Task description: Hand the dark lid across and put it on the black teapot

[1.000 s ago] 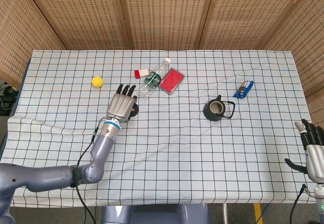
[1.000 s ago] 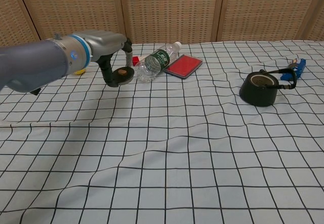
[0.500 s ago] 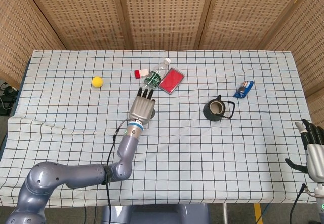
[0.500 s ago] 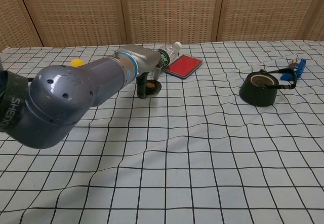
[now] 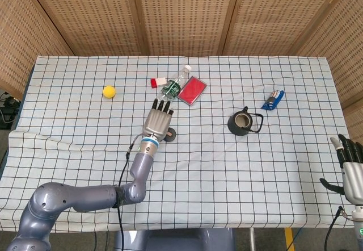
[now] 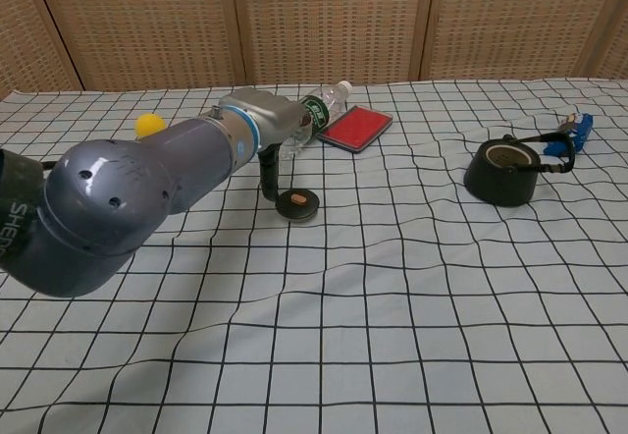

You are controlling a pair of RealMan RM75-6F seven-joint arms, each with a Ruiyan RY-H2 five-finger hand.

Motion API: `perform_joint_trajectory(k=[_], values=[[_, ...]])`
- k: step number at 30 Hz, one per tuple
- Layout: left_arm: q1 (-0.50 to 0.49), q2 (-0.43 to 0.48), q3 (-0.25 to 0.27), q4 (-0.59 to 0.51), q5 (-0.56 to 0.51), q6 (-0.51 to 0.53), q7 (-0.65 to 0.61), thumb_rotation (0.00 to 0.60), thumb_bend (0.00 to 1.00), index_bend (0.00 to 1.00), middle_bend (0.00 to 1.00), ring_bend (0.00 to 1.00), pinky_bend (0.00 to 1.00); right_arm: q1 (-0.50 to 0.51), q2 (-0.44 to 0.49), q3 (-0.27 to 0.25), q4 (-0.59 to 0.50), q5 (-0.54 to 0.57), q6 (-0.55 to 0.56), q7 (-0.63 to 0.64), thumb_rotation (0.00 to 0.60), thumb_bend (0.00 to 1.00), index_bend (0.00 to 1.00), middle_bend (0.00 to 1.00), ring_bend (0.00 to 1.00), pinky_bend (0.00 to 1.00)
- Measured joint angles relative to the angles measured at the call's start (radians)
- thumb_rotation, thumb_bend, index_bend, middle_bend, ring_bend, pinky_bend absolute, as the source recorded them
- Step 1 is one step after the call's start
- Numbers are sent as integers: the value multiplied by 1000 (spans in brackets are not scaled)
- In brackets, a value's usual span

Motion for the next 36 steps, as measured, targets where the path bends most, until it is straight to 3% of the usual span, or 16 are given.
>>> perform_joint_trajectory(k=[8,12,15,21,27,36], values=[[148,177,72,-289,256,156,-170,600,70,114,0,0,0,4,-14,-3,2,-2,-4,-23,600,161,6,0,0,0],[300,343,161,-476,448,320,-278,600,70,91,0,0,0,8,-25,-2,5,-10,1,-37,600,160,6,0,0,0],[413,447,233,-548,545,427,-354,600,70,76,0,0,0,9,-34,-1,4,-17,8,-49,600,161,8,0,0,0],[589,565,352,-592,661,553,-506,600,71,73,0,0,0,13,-48,-7,3,-27,8,-77,600,161,25,0,0,0],[741,615,410,-551,741,643,-660,600,74,68,0,0,0,27,-80,-7,0,-42,7,-118,600,161,53,0,0,0],[838,707,408,-538,861,675,-816,600,74,68,0,0,0,145,-140,31,-157,-60,-96,-253,600,161,144,0,0,0]])
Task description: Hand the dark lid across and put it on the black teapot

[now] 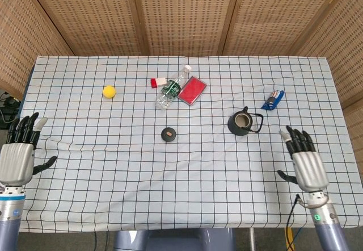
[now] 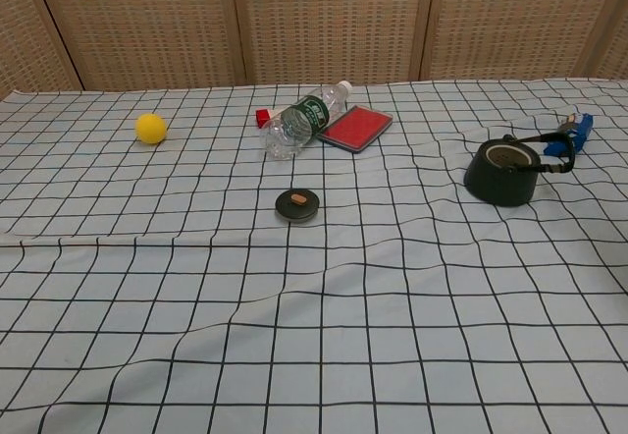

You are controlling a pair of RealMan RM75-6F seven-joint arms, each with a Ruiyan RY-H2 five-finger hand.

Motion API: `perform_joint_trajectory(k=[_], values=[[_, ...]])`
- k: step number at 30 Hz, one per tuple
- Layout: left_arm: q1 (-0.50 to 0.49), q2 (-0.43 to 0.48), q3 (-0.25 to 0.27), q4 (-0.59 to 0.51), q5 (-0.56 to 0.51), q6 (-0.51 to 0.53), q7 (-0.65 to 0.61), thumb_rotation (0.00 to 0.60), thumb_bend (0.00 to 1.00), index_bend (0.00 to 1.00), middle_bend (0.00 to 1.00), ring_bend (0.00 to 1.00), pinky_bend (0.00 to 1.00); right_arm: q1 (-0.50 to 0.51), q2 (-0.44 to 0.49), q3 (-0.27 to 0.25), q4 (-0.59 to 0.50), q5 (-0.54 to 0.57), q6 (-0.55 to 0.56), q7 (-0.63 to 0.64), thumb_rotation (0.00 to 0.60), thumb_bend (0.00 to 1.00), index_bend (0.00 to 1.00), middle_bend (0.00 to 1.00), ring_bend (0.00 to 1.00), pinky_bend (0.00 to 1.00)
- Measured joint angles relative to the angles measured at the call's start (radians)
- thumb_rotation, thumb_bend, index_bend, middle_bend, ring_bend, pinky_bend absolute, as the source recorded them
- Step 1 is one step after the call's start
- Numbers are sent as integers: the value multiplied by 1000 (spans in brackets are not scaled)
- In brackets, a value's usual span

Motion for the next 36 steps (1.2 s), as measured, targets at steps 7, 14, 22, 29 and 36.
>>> perform_joint_trajectory(k=[7,14,22,29,36], values=[[28,31,-29,-15,49,-35,-79,600,74,70,0,0,0,161,-188,70,-53,78,-131,-208,600,256,313,66,0,31],[51,61,-53,-22,72,-71,-147,600,74,71,0,0,0,339,-436,144,18,260,-228,-439,600,317,335,78,0,33],[69,90,-82,-23,76,-110,-216,600,74,74,0,0,0,483,-595,212,179,426,-285,-560,600,363,314,74,0,25],[72,111,-110,-18,60,-179,-267,600,75,78,0,0,0,605,-693,267,356,590,-333,-633,600,427,304,71,0,16],[72,112,-128,-13,53,-232,-274,600,74,90,0,0,0,669,-742,283,462,659,-372,-633,600,437,291,65,0,14]])
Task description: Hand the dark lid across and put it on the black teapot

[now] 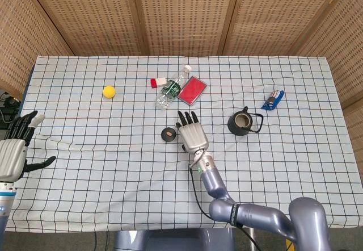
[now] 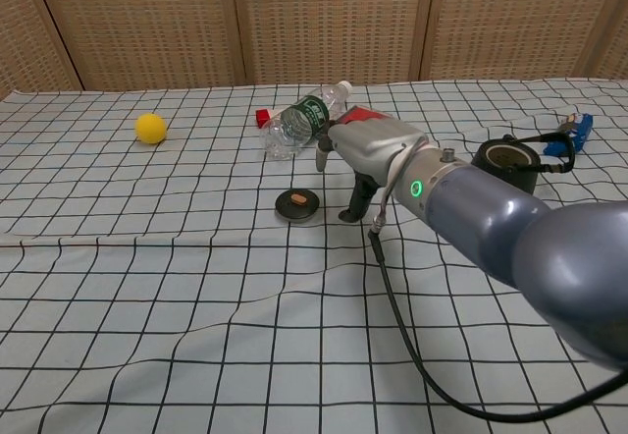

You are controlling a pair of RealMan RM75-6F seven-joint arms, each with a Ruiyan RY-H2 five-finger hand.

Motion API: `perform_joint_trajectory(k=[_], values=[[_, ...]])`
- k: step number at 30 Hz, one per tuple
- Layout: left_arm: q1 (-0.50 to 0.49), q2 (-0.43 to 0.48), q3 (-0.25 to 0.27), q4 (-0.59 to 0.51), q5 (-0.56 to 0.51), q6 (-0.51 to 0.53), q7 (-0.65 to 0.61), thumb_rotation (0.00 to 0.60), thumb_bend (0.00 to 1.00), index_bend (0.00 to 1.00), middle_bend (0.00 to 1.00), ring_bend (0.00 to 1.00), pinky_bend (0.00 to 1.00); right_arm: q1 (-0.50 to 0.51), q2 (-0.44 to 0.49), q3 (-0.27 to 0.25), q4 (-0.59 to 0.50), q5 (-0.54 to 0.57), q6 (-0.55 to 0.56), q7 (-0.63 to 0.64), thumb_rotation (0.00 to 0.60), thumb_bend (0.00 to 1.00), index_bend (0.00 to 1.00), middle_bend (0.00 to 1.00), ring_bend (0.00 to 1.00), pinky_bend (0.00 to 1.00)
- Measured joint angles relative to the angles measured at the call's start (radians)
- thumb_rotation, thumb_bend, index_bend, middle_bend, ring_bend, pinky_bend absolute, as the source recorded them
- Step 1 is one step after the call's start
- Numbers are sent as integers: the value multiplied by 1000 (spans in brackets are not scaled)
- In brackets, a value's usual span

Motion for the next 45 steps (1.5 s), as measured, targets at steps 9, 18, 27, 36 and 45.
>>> perform_joint_trajectory(k=[9,18,27,36,45], values=[[2,-3,-27,7,-13,-44,-6,600,74,90,0,0,0,73,-56,1,124,25,-44,59,600,456,291,65,0,14],[10,1,-47,7,-14,-64,-25,600,74,90,0,0,0,126,-100,0,206,36,-75,92,600,458,293,65,0,14],[16,11,-56,5,-4,-86,-49,600,74,90,0,0,0,191,-152,-1,304,67,-96,61,600,461,288,64,0,10],[23,21,-65,3,4,-101,-71,600,75,90,0,0,0,218,-183,-6,350,94,-98,28,600,491,299,65,0,9],[27,23,-69,1,14,-108,-75,600,74,90,0,0,0,219,-188,-15,351,73,-76,38,600,519,368,87,0,9]])
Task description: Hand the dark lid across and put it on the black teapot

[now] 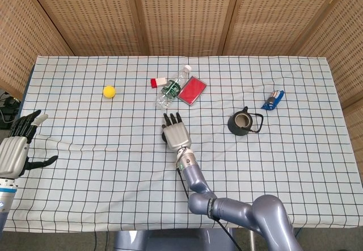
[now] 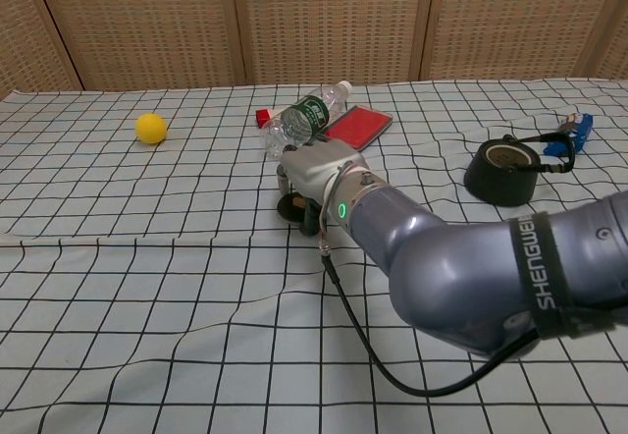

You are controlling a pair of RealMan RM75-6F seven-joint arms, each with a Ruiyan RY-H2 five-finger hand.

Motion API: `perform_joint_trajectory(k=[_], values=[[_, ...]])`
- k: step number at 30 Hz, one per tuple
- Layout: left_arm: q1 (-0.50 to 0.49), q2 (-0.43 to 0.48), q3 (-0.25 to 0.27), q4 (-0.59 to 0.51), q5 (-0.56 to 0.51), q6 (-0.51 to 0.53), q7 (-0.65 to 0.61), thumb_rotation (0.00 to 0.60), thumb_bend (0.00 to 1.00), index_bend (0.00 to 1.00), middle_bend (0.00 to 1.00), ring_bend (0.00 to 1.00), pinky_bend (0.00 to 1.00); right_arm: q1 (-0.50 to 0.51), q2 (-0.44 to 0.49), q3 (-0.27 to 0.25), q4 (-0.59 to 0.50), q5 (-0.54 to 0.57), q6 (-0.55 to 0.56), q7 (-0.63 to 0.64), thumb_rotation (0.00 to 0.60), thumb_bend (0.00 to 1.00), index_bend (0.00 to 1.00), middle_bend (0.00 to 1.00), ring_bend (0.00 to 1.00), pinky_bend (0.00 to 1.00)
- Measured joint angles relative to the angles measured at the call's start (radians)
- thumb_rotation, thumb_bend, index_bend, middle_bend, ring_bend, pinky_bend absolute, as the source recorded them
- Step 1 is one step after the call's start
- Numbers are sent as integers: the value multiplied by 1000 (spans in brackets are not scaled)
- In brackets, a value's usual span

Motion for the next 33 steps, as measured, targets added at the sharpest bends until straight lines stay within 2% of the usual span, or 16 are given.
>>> perform_joint_trajectory(k=[13,23,33], values=[[8,0,-4,-5,12,5,4,600,74,90,0,0,0,-33,50,-17,-111,-23,72,-25,600,519,396,83,0,7],[24,-4,-8,-17,31,40,32,600,74,90,0,0,0,-130,250,-31,-339,-61,239,-73,600,516,396,74,0,0],[31,-21,-5,-27,45,49,90,600,74,90,0,0,0,-232,409,-39,-415,-23,288,-73,600,516,396,68,0,0]])
